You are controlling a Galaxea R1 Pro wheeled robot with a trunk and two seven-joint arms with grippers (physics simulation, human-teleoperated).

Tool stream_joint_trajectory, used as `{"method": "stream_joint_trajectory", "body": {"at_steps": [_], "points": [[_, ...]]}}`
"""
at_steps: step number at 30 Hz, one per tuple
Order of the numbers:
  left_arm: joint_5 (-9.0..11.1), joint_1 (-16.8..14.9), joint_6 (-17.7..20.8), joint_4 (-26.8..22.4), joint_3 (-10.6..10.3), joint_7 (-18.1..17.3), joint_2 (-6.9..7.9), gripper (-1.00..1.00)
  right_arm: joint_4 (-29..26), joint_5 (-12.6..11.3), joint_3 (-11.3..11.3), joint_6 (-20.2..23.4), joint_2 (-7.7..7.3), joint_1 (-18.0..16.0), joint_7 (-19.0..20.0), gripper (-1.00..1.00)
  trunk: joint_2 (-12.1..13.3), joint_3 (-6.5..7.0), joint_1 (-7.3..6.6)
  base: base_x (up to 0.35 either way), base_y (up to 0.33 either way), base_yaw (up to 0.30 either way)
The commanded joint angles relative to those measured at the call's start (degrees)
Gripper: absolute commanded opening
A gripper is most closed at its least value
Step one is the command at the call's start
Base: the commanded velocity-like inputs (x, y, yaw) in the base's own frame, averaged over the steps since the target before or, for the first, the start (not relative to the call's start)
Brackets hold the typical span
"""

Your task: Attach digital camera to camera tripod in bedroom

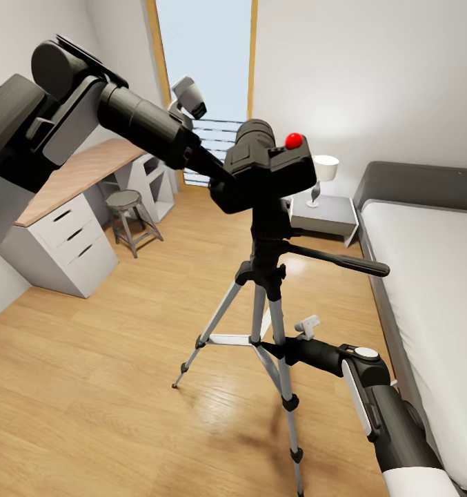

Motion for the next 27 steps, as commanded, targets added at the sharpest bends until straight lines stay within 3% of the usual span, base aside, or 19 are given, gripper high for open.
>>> {"method": "stream_joint_trajectory", "body": {"at_steps": [1, 13, 27], "points": [[0.19, -0.1, 0.46, 0.02, -0.16, -0.07, -0.09, -1.0, -0.03, 3.82, -0.13, -0.41, 0.02, -0.06, 0.42, -1.0, -0.1, -0.11, 0.04, 0.0, 0.0, 0.0], [0.14, -0.1, 0.46, -0.07, -0.18, 2.84, -1.05, -1.0, -0.03, 3.82, -0.2, -0.41, 0.02, -0.06, 0.42, -1.0, -0.1, -0.11, 0.04, 0.0, 0.0, 0.0], [0.38, -0.12, 0.46, -0.71, 0.06, 4.06, -0.85, -1.0, -0.03, 3.82, -0.22, -0.41, 0.02, -0.06, 0.42, -1.0, -0.1, -0.11, 0.04, 0.0, 0.0, 0.0]]}}
